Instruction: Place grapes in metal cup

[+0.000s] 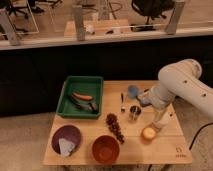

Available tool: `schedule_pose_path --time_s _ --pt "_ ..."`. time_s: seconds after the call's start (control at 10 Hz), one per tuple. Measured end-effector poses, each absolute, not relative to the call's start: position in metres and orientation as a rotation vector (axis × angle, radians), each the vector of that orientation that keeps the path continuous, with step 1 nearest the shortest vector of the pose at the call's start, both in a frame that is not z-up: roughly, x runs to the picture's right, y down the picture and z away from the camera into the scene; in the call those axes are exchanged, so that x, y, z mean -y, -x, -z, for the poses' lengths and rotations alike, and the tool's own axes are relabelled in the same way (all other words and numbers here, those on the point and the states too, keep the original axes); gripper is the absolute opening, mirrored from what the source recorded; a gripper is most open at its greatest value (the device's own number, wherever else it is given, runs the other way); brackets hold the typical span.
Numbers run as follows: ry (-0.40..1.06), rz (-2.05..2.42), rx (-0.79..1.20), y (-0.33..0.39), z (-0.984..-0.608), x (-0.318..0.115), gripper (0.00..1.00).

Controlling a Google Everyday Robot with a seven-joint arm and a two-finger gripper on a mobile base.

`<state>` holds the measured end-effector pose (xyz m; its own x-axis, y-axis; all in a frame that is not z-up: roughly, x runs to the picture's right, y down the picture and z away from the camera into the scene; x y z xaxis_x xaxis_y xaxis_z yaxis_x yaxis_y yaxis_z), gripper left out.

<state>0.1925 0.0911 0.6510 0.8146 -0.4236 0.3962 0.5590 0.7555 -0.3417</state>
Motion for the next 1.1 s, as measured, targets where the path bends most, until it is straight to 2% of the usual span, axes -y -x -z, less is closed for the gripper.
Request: schedule_pose_path --time_s 0.4,0.8,1.1 --pt "0.349 0.816 0.4 -0.12 -0.647 -0.101 0.8" --pt "0.33 0.838 0.395 -0.112 -0.647 -0.102 0.8" --pt "0.3 0.935 0.433 -0.109 -0.664 -0.074 0.8"
